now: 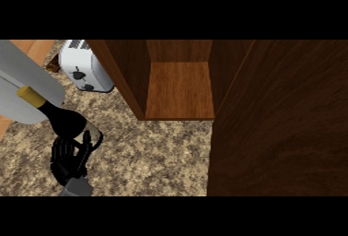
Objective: Pick up the wine, place it into the cabinet and close the cabinet
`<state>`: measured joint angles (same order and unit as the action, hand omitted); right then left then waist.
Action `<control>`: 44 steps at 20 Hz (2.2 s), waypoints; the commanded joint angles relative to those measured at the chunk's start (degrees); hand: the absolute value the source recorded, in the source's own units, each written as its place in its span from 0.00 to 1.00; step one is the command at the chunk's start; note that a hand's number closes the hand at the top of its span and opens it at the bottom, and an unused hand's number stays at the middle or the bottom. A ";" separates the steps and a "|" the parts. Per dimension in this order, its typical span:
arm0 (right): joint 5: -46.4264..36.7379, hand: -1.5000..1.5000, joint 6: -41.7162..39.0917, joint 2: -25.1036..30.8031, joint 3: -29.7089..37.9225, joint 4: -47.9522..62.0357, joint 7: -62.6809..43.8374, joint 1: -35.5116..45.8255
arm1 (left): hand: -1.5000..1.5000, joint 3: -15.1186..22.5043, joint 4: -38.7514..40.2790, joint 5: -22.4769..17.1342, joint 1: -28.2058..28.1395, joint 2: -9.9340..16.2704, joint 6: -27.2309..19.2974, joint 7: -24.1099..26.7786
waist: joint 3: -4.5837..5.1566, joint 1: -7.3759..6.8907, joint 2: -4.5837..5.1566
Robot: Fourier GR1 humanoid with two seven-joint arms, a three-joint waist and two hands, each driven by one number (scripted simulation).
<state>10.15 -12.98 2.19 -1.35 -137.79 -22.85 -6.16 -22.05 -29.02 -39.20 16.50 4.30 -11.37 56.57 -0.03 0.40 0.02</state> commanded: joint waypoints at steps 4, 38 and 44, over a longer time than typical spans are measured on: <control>-1.35 0.00 -3.14 -1.13 -0.46 1.15 6.46 -5.72 | 1.00 -0.76 8.75 0.15 2.77 0.39 3.14 4.44 | 0.06 0.24 0.09; -2.90 0.00 -0.86 -0.96 0.20 6.24 4.02 1.75 | 1.00 31.55 -47.39 14.51 -28.35 3.10 26.94 -21.57 | 0.00 -0.66 -0.09; 2.52 0.00 -3.07 1.40 4.35 3.74 3.16 -1.22 | 1.00 32.48 -63.06 11.55 -26.44 1.78 18.67 -35.38 | -0.01 -0.31 -0.08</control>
<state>11.04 -14.36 2.47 1.14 -133.79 -20.80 -5.46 10.31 -85.65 -26.51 -12.09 7.25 11.63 28.02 -0.06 -0.24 -0.13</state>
